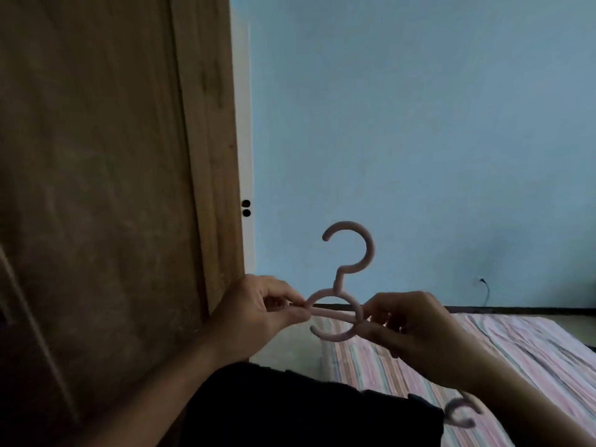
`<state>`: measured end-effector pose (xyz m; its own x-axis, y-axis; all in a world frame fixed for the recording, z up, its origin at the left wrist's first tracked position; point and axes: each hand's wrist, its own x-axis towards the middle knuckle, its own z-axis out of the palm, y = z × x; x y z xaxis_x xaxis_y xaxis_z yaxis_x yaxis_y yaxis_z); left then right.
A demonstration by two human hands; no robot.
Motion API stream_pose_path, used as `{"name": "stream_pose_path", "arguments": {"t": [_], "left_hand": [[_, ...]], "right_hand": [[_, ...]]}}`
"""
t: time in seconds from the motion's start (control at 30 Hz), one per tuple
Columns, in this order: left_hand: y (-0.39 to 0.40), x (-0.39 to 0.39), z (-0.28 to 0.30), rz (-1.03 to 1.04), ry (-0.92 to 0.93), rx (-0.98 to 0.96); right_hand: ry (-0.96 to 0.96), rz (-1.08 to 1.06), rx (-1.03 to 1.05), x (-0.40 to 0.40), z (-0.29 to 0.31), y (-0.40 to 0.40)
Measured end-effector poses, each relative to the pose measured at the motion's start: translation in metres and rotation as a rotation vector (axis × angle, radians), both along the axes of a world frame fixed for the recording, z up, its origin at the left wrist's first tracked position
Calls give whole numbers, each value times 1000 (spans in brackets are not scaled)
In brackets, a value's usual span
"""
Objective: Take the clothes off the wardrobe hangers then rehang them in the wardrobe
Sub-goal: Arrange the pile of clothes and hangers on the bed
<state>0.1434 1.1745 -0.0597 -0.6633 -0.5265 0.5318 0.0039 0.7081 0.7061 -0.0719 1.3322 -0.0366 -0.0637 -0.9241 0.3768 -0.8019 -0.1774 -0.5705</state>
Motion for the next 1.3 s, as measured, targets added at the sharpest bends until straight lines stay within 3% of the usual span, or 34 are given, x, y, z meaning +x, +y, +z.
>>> {"name": "stream_pose_path", "arguments": {"t": [0.43,0.7,0.97,1.13,1.3], "left_hand": [[5,180,-8,489,0,38],[17,288,-4,615,-45,-4],[22,393,1,748,-119,3],[38,442,7,866,-121,35],[58,473,-3,1159,-178,39]], "right_hand": [[-56,636,93,128,17,-111],[57,815,45,230,8,-154],[-210,1066,397,337,-1,-180],[-336,1086,590,402,0,-186],[-529,981,768,461,-18,-182]]}}
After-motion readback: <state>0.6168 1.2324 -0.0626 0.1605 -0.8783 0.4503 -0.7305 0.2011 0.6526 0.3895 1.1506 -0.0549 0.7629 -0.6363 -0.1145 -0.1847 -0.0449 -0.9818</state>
